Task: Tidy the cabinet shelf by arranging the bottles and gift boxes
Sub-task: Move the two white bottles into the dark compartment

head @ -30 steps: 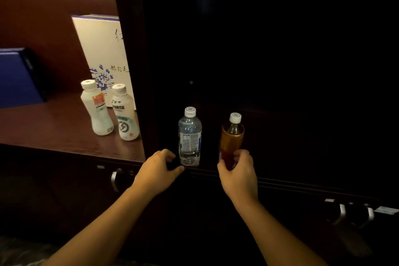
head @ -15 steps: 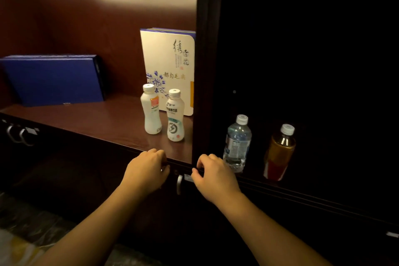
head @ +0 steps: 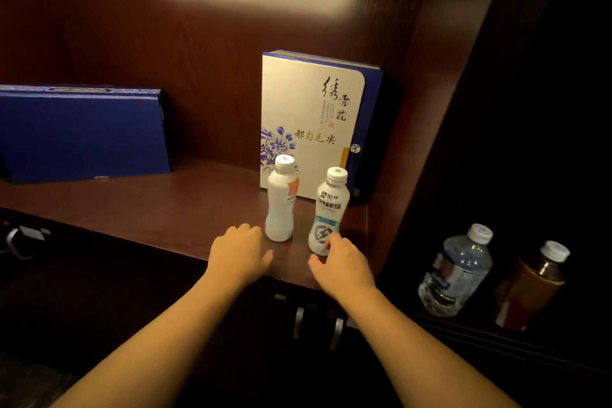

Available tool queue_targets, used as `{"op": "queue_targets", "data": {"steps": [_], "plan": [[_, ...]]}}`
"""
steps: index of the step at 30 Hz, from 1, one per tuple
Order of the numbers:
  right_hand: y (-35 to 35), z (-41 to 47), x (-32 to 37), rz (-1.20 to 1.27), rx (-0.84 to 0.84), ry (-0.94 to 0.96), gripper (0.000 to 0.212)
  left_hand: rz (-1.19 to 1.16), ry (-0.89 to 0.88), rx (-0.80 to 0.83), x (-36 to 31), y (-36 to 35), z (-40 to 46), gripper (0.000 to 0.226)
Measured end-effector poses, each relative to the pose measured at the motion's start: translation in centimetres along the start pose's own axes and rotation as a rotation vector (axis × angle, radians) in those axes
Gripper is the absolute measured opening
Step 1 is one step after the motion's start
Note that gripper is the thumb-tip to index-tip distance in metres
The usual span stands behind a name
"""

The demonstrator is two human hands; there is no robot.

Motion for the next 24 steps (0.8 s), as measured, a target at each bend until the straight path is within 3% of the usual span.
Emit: {"op": "queue_targets", "data": {"steps": [8,15,24], "plan": [[-1.4,4.5,-1.9,0.039,-0.073,-0.352,0.068,-0.178,-0.035,0.066,1.4,-1.4,7.2,0.058],[-1.4,6.5,-1.6,0.184,-0.202,-0.36,0.07,-0.615,-0.075,0.092,0.2,-3.0,9.5,0.071],[-1.7,5.9,-1.9,0.324,-0.249,-0.338,0.06,-0.711,-0.066,0.049,0.5,-2.9,9.6,0.062]]}}
Point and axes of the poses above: each hand's wrist, its own z-axis towards the middle knuckle, its own y-axis out of the back of the hand, x = y × z, the point moved 7 cm from there along z, towards the middle knuckle, and after that the axes turned 3 degrees about x, right-handed, at the moved point
